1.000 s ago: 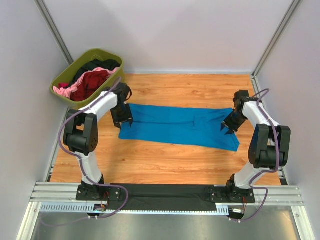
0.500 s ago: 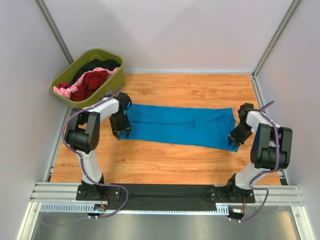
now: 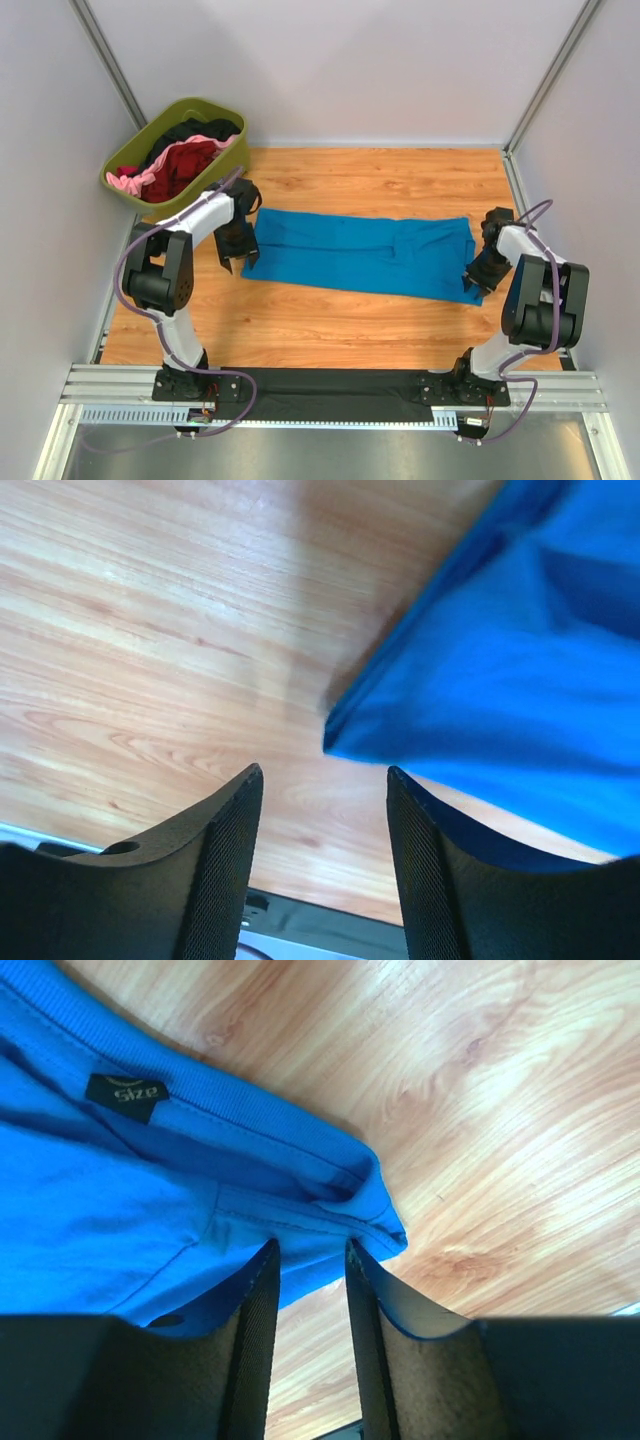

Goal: Fold and stack the t-shirts
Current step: Fold the tshirt

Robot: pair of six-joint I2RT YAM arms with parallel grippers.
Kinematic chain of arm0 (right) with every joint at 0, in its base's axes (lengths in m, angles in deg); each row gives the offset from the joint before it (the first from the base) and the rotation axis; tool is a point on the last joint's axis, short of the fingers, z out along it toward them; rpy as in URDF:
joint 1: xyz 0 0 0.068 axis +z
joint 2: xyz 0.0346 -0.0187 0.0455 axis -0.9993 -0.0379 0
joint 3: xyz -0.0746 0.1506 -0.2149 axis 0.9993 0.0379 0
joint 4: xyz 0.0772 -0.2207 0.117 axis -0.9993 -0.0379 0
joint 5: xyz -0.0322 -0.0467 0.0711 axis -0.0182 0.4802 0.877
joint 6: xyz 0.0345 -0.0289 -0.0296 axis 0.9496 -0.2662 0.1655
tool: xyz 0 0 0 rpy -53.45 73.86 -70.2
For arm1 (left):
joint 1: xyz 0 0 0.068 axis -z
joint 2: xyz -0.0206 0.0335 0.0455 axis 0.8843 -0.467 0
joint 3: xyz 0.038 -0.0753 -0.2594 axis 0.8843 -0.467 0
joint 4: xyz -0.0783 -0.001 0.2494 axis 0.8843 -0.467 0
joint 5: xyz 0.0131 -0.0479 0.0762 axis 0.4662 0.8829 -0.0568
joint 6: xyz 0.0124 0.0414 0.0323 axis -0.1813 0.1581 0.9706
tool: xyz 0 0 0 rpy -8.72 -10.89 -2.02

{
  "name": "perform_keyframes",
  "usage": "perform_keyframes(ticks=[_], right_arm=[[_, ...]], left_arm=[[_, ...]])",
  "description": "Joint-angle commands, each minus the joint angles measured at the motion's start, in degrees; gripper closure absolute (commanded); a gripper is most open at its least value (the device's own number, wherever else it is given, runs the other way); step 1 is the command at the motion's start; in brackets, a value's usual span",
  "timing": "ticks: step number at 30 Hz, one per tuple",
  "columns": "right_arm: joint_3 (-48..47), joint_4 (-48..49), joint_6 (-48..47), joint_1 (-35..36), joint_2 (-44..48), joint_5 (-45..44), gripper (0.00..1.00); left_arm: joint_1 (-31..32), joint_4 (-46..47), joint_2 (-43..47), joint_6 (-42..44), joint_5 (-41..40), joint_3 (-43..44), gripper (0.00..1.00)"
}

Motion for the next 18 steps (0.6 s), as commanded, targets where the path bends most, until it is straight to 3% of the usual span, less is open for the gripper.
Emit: perform_keyframes(ticks=[1,9,11,18], right_arm=[[-2.6,-1.17,-1.96,-0.43,4.23,0.07,0.65],[-10.41,7.25,-6.44,-0.61,0.92,16.67,0.57],[-13.93,9.45,-8.02,-0.7,-2.67,20.36,0.55],[-25.36,10.69,-8.02,-1.66,-14.01,21.26,0.57]], left_arm=[[0.31,-0.16,6.86,1.17,1.25,4.77,0.4],[0.31,7.41,-0.84,2.23,14.97,6.53,0.39],[0.31,8.03,-2.26,2.5,14.72,6.27,0.39],[0.31,3.11,-4.91,0.39,5.41,4.52,0.38]])
